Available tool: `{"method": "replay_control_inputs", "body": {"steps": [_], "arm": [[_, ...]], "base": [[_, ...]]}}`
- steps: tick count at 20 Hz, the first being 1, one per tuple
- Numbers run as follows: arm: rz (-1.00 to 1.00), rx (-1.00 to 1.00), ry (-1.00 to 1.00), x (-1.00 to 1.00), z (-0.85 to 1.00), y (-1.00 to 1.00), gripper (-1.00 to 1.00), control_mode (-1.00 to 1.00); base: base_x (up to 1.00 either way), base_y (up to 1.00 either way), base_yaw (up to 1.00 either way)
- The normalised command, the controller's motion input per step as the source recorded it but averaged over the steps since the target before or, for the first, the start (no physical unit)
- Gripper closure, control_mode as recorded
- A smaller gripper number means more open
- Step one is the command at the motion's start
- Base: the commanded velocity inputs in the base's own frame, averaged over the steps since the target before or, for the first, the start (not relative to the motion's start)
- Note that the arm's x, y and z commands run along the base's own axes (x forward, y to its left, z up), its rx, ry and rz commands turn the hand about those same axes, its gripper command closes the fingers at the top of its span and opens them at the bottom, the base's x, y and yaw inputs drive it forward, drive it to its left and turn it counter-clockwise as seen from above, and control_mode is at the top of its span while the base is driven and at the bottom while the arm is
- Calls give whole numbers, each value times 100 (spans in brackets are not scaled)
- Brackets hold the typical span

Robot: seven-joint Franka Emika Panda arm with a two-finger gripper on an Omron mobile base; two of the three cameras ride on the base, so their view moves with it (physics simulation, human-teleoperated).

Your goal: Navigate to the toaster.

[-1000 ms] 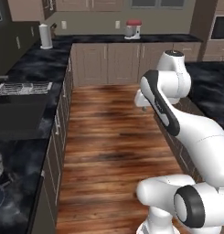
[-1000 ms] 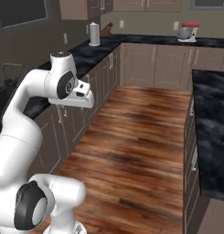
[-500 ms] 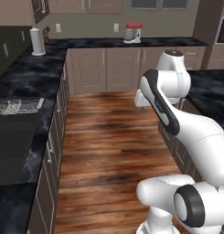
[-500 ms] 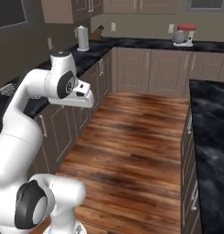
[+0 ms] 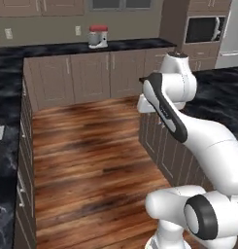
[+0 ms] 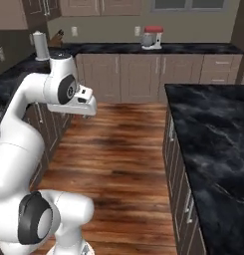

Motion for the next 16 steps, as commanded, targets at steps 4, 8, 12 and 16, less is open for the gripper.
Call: {"method": "replay_control_inputs", "body": {"steps": [4, 8, 12, 16], "arm": [[0, 0, 0, 0, 0, 0, -100, 100], [0, 0, 0, 0, 0, 0, -100, 100], [0, 0, 0, 0, 0, 0, -100, 100], [0, 0, 0, 0, 0, 0, -100, 100]], "base": [[0, -25, -64], [0, -27, -70], [0, -32, -74], [0, -36, -75]]}}
